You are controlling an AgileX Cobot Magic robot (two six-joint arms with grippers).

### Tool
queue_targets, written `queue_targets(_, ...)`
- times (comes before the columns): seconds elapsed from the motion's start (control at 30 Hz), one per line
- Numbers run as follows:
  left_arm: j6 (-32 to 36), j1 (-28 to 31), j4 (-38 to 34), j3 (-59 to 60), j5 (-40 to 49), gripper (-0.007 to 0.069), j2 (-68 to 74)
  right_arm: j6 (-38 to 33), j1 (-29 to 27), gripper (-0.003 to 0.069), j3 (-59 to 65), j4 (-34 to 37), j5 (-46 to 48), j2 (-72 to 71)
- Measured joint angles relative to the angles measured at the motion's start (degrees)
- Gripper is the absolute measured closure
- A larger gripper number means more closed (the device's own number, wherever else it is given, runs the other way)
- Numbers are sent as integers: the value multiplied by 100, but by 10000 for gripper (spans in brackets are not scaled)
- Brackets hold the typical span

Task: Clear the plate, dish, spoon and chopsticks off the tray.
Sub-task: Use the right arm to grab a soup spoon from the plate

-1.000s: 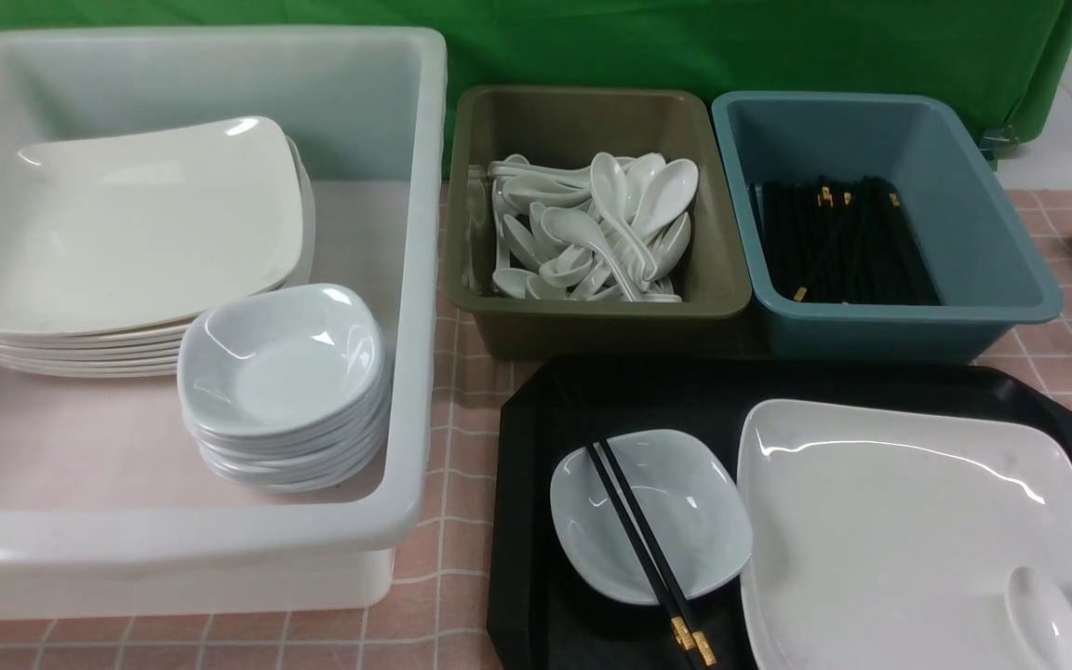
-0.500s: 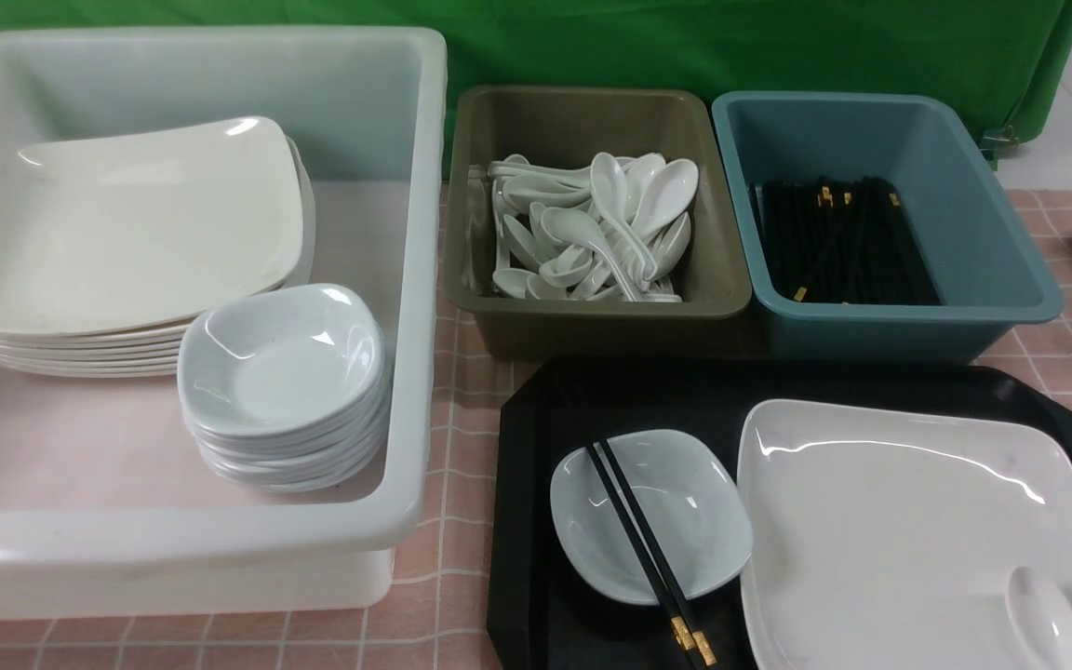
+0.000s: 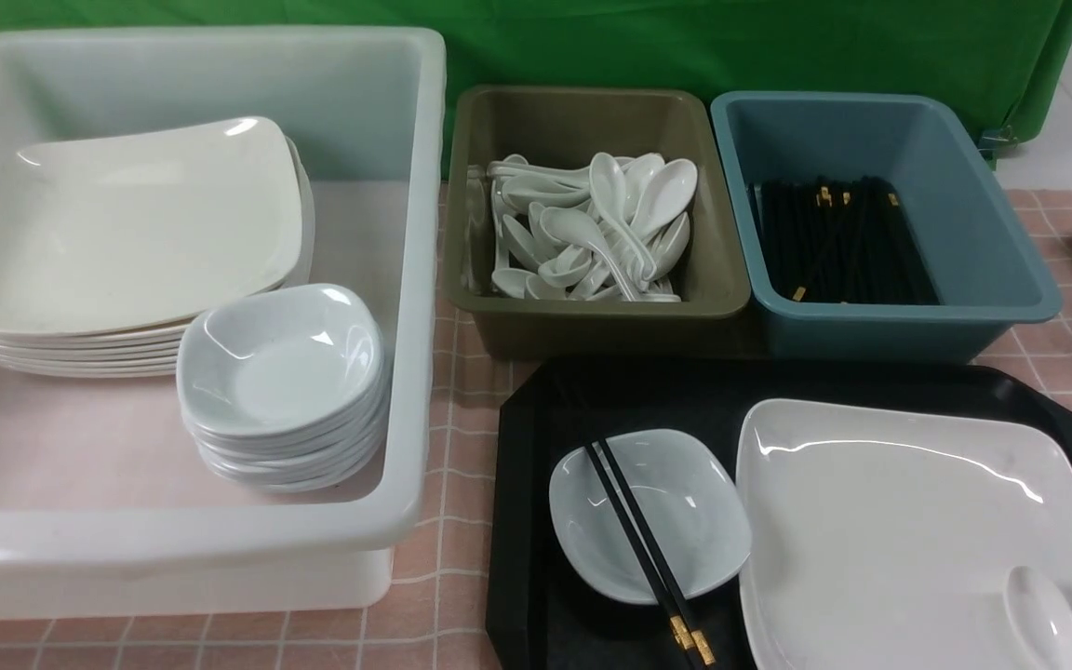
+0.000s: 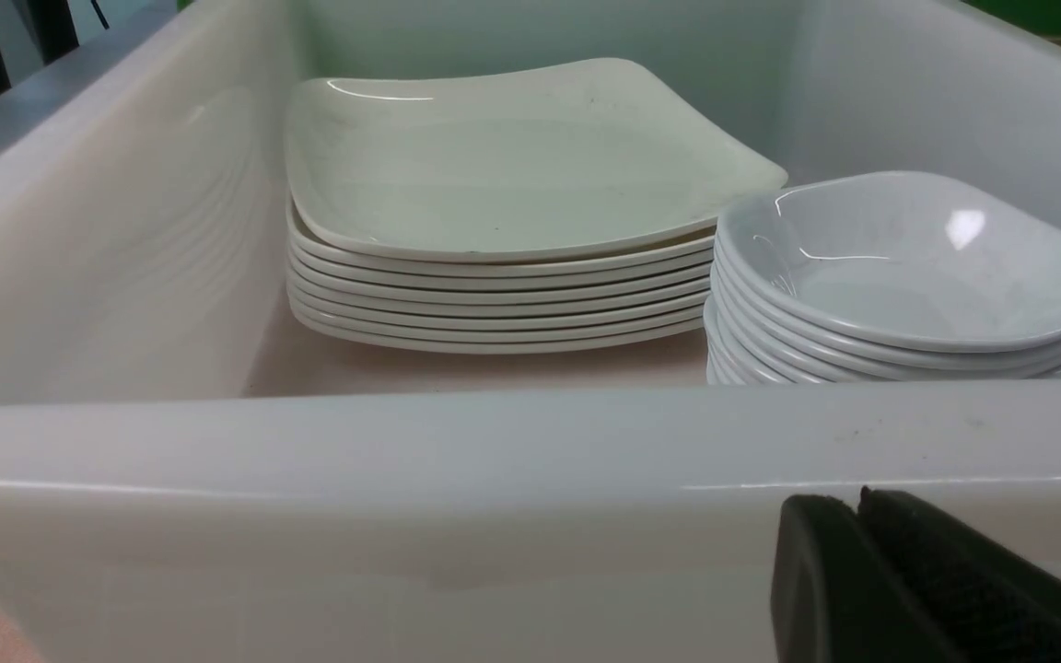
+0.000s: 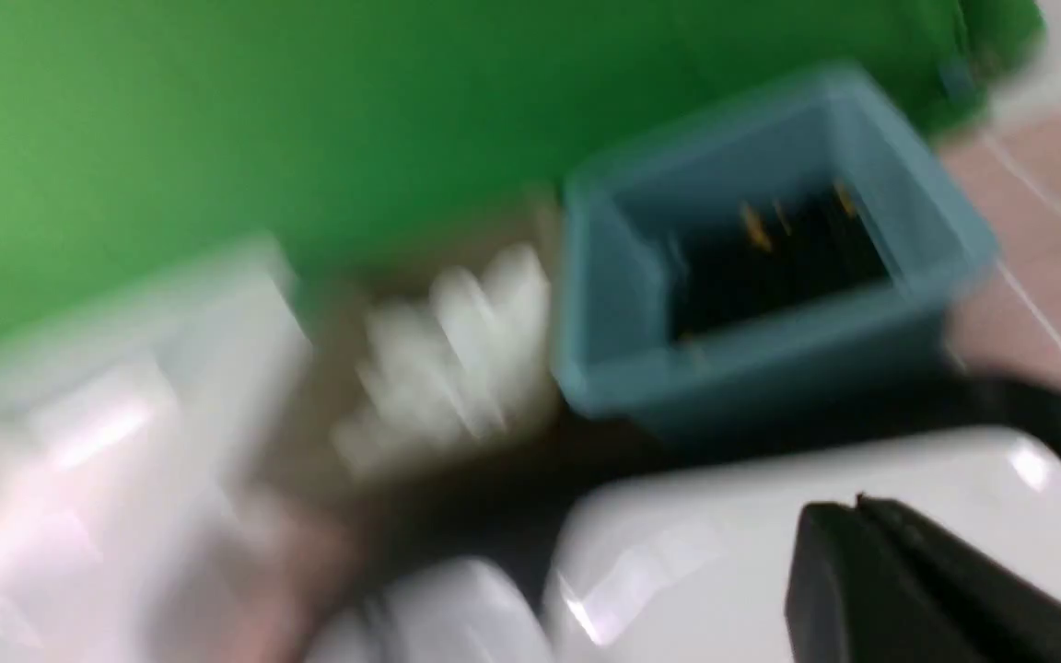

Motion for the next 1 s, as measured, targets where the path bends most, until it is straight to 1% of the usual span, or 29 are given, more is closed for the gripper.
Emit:
queue_targets(0.03, 0, 0, 0, 0, 0, 605, 0, -307, 0, 628, -264, -22, 638, 471)
queue_targets(0.07, 0, 0, 0, 0, 0, 605, 0, -359, 0, 628, -264, -27, 762, 569)
queue_targets(0.1, 0, 0, 0, 0, 0, 605, 0, -731, 0, 624, -564, -78, 1757, 1431)
queue_targets(0.13, 0, 0, 0, 0, 0, 605, 0, -887, 0, 617, -641, -108, 2163, 1892)
queue_targets(0.2, 0, 0, 0, 0, 0, 605, 0, -1102, 0, 587, -670, -179, 2578, 2573)
queue_targets(0.27, 0, 0, 0, 0, 0, 605, 0, -1224, 2, 531, -677, -298, 2799, 3378)
queue_targets(0.37, 0, 0, 0, 0, 0, 605, 0, -1305, 2, 400, -774, -477, 2814, 4434)
queue_targets(0.4, 0, 0, 0, 0, 0, 605, 0, -1315, 2, 349, -827, -515, 2756, 4723)
queue_targets(0.43, 0, 0, 0, 0, 0, 605, 0, -1315, 2, 330, -835, -515, 2756, 4723)
queue_targets(0.47, 0, 0, 0, 0, 0, 605, 0, -1329, 2, 264, -892, -546, 2621, 5170)
queue_targets(0.5, 0, 0, 0, 0, 0, 605, 0, -1347, 2, 228, -924, -553, 2471, 5423)
queue_targets(0.53, 0, 0, 0, 0, 0, 605, 0, -1362, 2, 211, -940, -559, 2376, 5575)
queue_targets(0.67, 0, 0, 0, 0, 0, 605, 0, -1430, 2, 183, -946, -612, 2076, 6092)
queue_targets(0.77, 0, 0, 0, 0, 0, 605, 0, -1430, 2, 181, -951, -625, 1897, 6390)
queue_targets(0.87, 0, 0, 0, 0, 0, 605, 0, -1461, 2, 196, -989, -625, 1766, 6564)
queue_targets(1.0, 0, 0, 0, 0, 0, 605, 0, -1465, 2, 335, -1001, -635, 1530, 6654)
